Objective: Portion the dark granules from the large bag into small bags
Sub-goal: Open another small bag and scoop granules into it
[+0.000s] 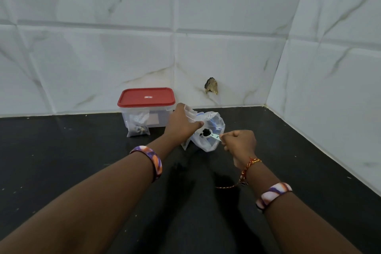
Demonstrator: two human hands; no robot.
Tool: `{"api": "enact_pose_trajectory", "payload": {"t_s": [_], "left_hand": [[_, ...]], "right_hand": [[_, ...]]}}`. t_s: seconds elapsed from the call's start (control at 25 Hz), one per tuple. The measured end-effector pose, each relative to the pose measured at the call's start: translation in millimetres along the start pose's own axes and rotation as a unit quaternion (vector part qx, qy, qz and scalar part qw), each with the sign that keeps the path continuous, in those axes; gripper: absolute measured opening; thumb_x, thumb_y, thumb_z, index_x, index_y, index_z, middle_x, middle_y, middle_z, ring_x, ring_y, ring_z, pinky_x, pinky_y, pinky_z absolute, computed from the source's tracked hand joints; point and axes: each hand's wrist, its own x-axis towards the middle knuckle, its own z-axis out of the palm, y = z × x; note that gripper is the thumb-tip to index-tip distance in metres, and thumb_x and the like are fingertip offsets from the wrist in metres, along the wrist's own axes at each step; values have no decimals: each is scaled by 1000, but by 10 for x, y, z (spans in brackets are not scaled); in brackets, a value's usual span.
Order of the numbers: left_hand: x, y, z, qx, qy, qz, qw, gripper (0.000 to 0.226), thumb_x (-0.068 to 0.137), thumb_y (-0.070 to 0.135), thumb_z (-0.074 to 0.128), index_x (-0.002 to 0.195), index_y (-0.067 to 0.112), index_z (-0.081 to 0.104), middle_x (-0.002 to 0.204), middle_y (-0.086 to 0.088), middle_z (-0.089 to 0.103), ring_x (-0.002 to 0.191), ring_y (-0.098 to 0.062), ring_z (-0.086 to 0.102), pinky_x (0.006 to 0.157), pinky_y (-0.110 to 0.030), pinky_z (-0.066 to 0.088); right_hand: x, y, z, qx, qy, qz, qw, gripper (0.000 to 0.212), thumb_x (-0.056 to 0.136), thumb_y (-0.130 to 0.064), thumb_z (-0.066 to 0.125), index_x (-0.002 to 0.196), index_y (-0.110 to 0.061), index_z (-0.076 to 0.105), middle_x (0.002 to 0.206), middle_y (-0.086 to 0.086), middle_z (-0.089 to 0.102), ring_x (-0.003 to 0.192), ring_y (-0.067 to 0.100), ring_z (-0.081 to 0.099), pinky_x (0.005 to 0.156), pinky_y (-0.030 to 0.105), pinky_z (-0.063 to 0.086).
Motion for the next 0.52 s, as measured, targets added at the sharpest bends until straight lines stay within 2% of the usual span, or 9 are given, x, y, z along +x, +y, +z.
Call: {"api": "enact_pose_trajectory", "payload": {"t_s": [0.12, 0.24, 0.32, 0.4, 0.52], "left_hand": [[-173, -70, 33, 20, -12, 17, 1000, 61, 74, 22, 75, 124, 7, 44, 121, -9, 54, 111, -23, 54, 83, -26, 41], [-311, -139, 31, 58, -36, 36, 997, 60, 74, 20, 75, 125, 9, 45, 122, -8, 56, 110, -21, 55, 86, -26, 42], [-342, -171, 8, 76, -49, 39, 995, 60, 71, 23, 76, 123, 13, 46, 122, -7, 58, 108, -19, 56, 89, -30, 47], [-361, -155, -18, 86, -57, 39, 994, 64, 70, 25, 78, 124, 14, 46, 123, -6, 57, 110, -19, 55, 92, -34, 48], [-374, -64, -36, 68, -47, 42, 996, 69, 67, 26, 79, 126, 14, 45, 121, -5, 55, 108, -20, 54, 90, -35, 48]], "right_hand": [[-88, 29, -143, 28, 2, 28, 999, 14, 81, -5, 68, 67, -7, 66, 60, 5, 59, 47, 8, 49, 36, 12, 36], [-190, -36, -267, 60, 2, 10, 998, 18, 80, -6, 69, 63, -9, 65, 58, 4, 58, 46, 9, 47, 34, 11, 34], [-275, -150, -337, 85, -12, -24, 996, 11, 80, -5, 69, 69, -5, 68, 58, 5, 58, 46, 9, 46, 34, 10, 34], [-366, -296, -377, 72, -32, -84, 993, 6, 80, -6, 69, 77, -2, 71, 59, 3, 60, 45, 7, 48, 37, 9, 36], [-478, -475, -367, -75, -29, -247, 966, 7, 79, -11, 69, 81, -7, 75, 66, 0, 68, 49, -1, 57, 52, 11, 45]]}}
